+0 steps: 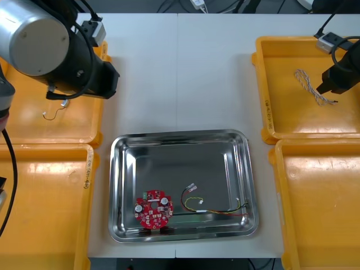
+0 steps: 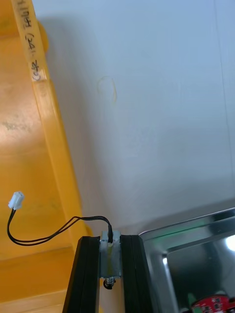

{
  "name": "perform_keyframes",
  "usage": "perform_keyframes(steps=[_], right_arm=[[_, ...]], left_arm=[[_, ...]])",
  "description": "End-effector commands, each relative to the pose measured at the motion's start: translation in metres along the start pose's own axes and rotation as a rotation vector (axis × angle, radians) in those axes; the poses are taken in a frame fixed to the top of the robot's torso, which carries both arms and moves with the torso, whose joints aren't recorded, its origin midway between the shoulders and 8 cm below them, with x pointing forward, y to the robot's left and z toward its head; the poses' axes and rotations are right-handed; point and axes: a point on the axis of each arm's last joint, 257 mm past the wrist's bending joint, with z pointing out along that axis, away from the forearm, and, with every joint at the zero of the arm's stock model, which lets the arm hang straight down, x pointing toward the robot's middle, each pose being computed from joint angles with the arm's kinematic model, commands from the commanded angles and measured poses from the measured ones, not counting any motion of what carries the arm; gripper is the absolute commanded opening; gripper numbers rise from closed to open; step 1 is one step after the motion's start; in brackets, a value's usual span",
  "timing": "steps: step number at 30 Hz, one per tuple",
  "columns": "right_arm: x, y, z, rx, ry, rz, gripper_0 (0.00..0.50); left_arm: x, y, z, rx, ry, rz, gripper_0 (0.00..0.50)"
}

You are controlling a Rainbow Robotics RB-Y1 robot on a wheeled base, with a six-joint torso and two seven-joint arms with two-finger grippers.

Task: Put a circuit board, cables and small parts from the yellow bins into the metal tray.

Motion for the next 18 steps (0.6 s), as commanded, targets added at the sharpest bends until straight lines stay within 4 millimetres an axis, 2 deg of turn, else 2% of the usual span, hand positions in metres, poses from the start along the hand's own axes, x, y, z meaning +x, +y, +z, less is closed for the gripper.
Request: perform_keyframes(steps=[1, 11, 18], right_arm=[[-0.036, -0.003, -0.007, 0.019, -0.082, -0.048, 0.5], [-0.041, -0.008, 0.005, 0.065, -0.081, -0.11, 0.5], [-0.04, -0.014, 0.011, 0.096, -0.074, -0.14, 0.5]], left_arm=[[-0.005, -0.037, -0.003, 0.012, -0.034, 0.025, 0.0], [0.027, -0.068, 0.019, 0.017, 0.019, -0.057, 0.0], [0.063, -0.08, 0.03, 0.015, 0.05, -0.094, 0.0]])
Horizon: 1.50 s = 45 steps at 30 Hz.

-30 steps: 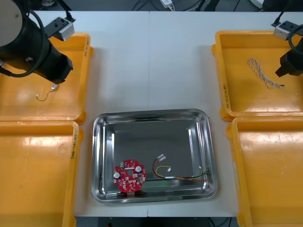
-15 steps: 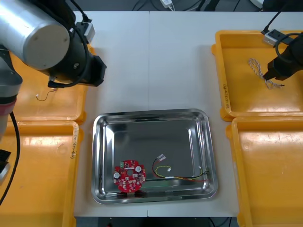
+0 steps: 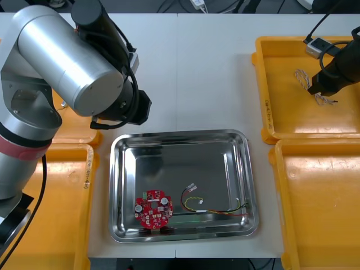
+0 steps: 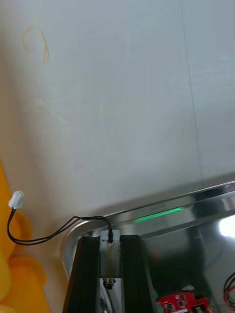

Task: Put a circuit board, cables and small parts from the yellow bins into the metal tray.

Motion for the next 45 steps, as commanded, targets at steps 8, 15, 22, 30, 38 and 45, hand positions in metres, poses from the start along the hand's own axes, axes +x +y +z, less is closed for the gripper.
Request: perform_keyframes(steps=[8, 15, 22, 30, 38, 45], right_arm=[[-0.013, -0.014, -0.003, 0.039, -0.013, -0.07, 0.5], [-0.01, -0.005, 0.01, 0.004, -0.023, -0.047, 0.5], [-0.013, 0.001, 0.013, -0.011, -0.029, -0.04, 0.5], [-0.016, 0.008, 0.018, -0.014, -0.027, -0.054, 0.5], [-0.012, 0.011, 0.024, -0.002, -0.004, -0.075, 0.5], [-0.004, 0.013, 0.031, -0.004, -0.002, -0.072, 0.5]], left_arm=[[0.063, -0.018, 0.022, -0.022, 0.055, -0.145, 0.0], [0.075, -0.025, 0.033, -0.004, 0.059, -0.221, 0.0], [0.084, -0.037, 0.042, 0.016, 0.058, -0.237, 0.0], [0.088, -0.042, 0.047, 0.037, 0.052, -0.254, 0.0], [0.097, -0.037, 0.051, 0.023, 0.069, -0.247, 0.001], [0.097, -0.036, 0.052, 0.023, 0.07, -0.248, 0.0]])
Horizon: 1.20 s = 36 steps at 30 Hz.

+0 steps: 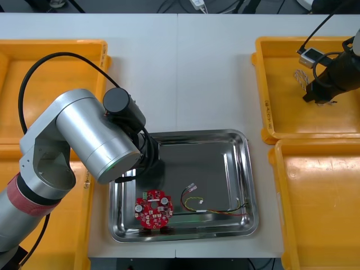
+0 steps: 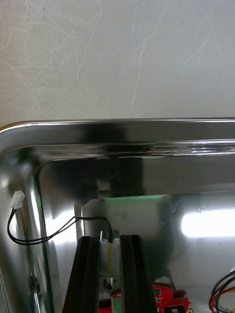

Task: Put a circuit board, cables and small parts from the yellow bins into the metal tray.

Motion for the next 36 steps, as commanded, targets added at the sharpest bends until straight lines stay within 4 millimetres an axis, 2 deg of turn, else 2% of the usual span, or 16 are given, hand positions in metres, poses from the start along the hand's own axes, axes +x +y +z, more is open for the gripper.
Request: perform_keyframes(steps=[1, 7, 8, 9, 10, 11, 12, 13, 14, 15, 27, 36], right_arm=[[-0.014, 0.007, 0.003, 0.005, -0.011, -0.058, 0.5], [-0.008, 0.011, 0.007, -0.006, -0.008, -0.045, 0.5], [-0.008, 0.012, 0.008, -0.01, -0.009, -0.042, 0.495], [-0.009, 0.013, 0.008, -0.013, -0.012, -0.042, 0.468], [-0.008, 0.013, 0.008, -0.012, -0.011, -0.04, 0.403], [-0.007, 0.013, 0.008, -0.013, -0.011, -0.038, 0.331], [-0.007, 0.013, 0.008, -0.014, -0.01, -0.036, 0.132], [-0.007, 0.013, 0.009, -0.014, -0.009, -0.037, 0.0], [-0.006, 0.013, 0.009, -0.015, -0.009, -0.037, 0.0], [-0.008, 0.013, 0.008, -0.012, -0.012, -0.037, 0.0], [-0.014, 0.007, 0.0, -0.006, -0.034, -0.05, 0.0], [-0.03, -0.004, -0.05, 0.023, -0.03, -0.106, 0.0]], left_arm=[[0.007, -0.009, -0.003, 0.021, -0.013, -0.022, 0.001], [0.009, -0.008, -0.002, 0.019, -0.007, -0.025, 0.018], [0.009, -0.007, -0.002, 0.019, -0.006, -0.025, 0.078], [0.009, -0.006, -0.002, 0.018, -0.007, -0.025, 0.111], [0.009, -0.006, -0.002, 0.017, -0.007, -0.025, 0.206], [0.009, -0.007, -0.002, 0.02, -0.008, -0.025, 0.255], [0.008, -0.007, -0.002, 0.021, -0.01, -0.025, 0.333], [0.007, -0.008, -0.002, 0.025, -0.012, -0.025, 0.408], [0.007, -0.008, -0.002, 0.026, -0.014, -0.027, 0.44], [0.007, -0.008, -0.001, 0.027, -0.015, -0.029, 0.5], [0.007, -0.008, 0.0, 0.036, -0.015, -0.031, 0.5], [0.005, -0.009, 0.001, 0.048, -0.026, -0.032, 0.5]])
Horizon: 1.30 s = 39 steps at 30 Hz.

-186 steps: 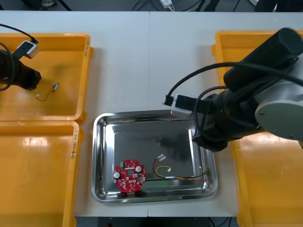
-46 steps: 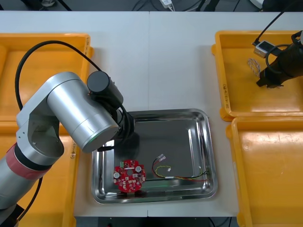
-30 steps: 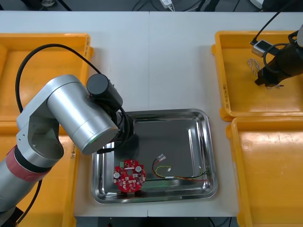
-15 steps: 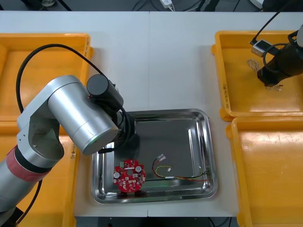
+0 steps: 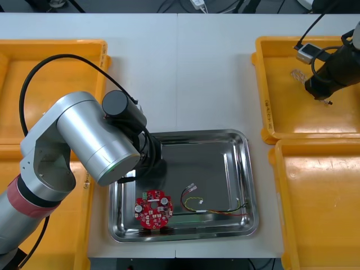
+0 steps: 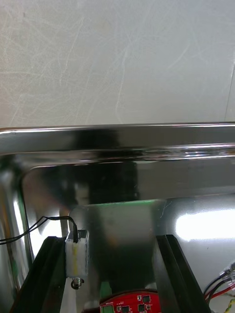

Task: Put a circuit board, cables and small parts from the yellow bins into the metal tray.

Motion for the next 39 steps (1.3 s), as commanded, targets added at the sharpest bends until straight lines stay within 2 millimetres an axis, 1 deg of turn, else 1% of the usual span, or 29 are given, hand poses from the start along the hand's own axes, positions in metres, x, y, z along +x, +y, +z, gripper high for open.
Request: perform_keyframes(steps=[1, 8, 11, 12, 14, 20, 22, 25, 28, 30, 33, 34, 35, 39], right_arm=[[-0.014, -0.014, -0.039, 0.036, -0.028, -0.049, 0.0], [-0.014, -0.017, -0.086, 0.035, -0.015, -0.064, 0.0], [-0.009, -0.014, -0.102, 0.025, 0.002, -0.072, 0.0], [-0.007, -0.013, -0.105, 0.021, 0.008, -0.076, 0.0], [-0.004, -0.011, -0.117, 0.019, 0.021, -0.084, 0.0], [0.008, -0.008, -0.143, 0.006, 0.047, -0.072, 0.0], [0.005, -0.009, -0.15, 0.019, 0.034, -0.071, 0.0], [-0.005, -0.012, -0.163, 0.057, 0.003, -0.088, 0.0], [-0.02, -0.006, -0.172, 0.083, -0.036, -0.125, 0.0], [-0.026, -0.001, -0.177, 0.098, -0.057, -0.152, 0.0], [-0.038, 0.018, -0.181, 0.101, -0.102, -0.208, 0.0], [-0.038, 0.02, -0.181, 0.1, -0.107, -0.213, 0.0], [-0.041, 0.028, -0.182, 0.098, -0.121, -0.234, 0.0], [-0.047, 0.046, -0.184, 0.08, -0.155, -0.272, 0.0]], left_arm=[[0.008, -0.004, -0.001, 0.025, -0.009, -0.039, 0.5], [0.007, -0.013, 0.007, 0.099, -0.039, -0.069, 0.5], [0.009, -0.011, 0.007, 0.093, -0.033, -0.067, 0.5], [0.009, -0.011, 0.007, 0.092, -0.032, -0.065, 0.5], [0.009, -0.01, 0.008, 0.087, -0.031, -0.065, 0.5], [0.01, -0.01, 0.009, 0.079, -0.035, -0.059, 0.5], [0.01, -0.009, 0.009, 0.078, -0.035, -0.057, 0.5], [0.006, -0.009, 0.007, 0.076, -0.048, -0.053, 0.5], [-0.001, -0.008, 0.001, 0.074, -0.059, -0.038, 0.5], [-0.006, -0.007, -0.004, 0.071, -0.057, -0.033, 0.5], [-0.014, -0.006, -0.015, 0.073, -0.058, -0.011, 0.5], [-0.015, -0.006, -0.017, 0.073, -0.057, -0.007, 0.5], [-0.021, -0.006, -0.022, 0.076, -0.062, 0.0, 0.5], [-0.033, -0.006, -0.032, 0.088, -0.069, 0.01, 0.5]])
